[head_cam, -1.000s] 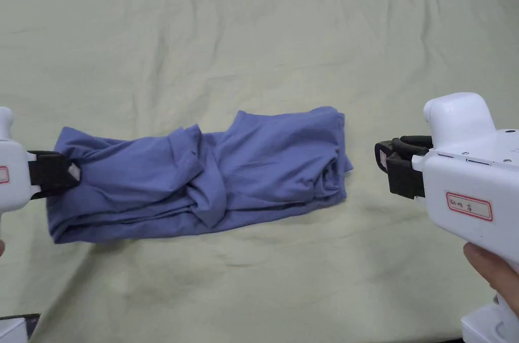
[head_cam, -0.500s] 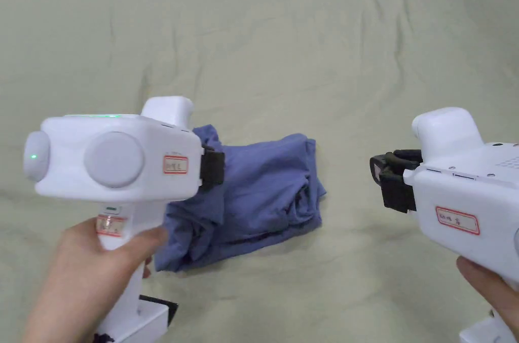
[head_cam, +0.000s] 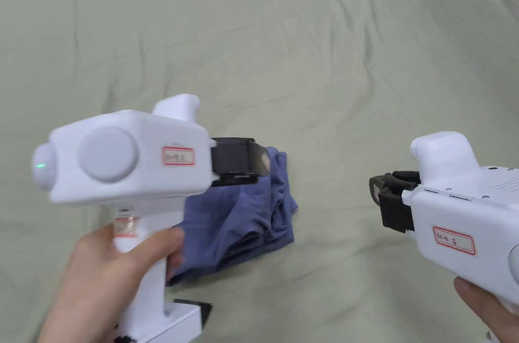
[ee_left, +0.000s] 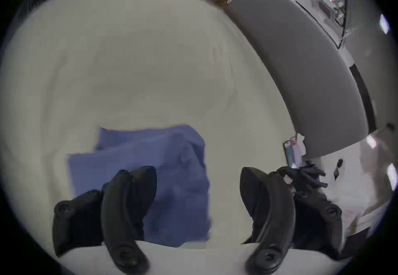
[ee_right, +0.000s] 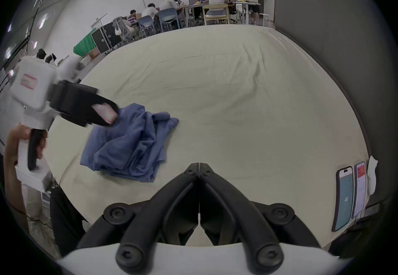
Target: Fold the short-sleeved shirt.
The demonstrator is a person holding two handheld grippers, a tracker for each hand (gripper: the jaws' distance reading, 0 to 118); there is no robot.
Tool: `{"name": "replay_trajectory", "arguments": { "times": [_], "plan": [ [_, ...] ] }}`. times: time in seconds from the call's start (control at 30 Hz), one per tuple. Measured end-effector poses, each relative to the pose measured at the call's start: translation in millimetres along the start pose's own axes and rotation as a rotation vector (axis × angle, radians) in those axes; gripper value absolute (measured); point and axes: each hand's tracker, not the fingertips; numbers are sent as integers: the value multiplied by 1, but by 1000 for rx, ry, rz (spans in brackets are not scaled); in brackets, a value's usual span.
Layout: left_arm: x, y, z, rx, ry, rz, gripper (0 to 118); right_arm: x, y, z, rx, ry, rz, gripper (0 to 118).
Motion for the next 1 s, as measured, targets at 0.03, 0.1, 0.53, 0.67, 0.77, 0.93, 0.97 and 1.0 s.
{"name": "replay_trajectory", "arguments": {
  "times": [0.03, 0.1, 0.53, 0.67, 0.77, 0.93, 0.97, 1.0],
  "plan": [
    [-4, -5, 14, 42, 41, -23, 78, 0, 0, 0, 2, 0, 2, 2],
    [-3, -16, 29, 149, 191, -109, 0, -1, 1, -1, 5, 0, 5, 2],
    [48, -48, -129, -88, 130, -198, 0, 11, -8, -2, -41, -46, -9, 2],
    [41, -42, -117, -13, 18, -130, 0, 12, -10, -1, -45, -51, -19, 2],
    [42, -46, -89, 17, 2, -148, 0, 5, -7, 0, -39, -44, -16, 2],
    [20, -52, 11, 157, 21, -113, 0, -29, 16, 4, -7, 6, 61, 2],
    [13, -55, 30, 178, 78, -125, 0, -39, 22, 3, 4, 28, 90, 2],
    [3, -59, 49, 186, 135, -123, 0, -50, 30, 2, 15, 48, 113, 2]
  ]
}}
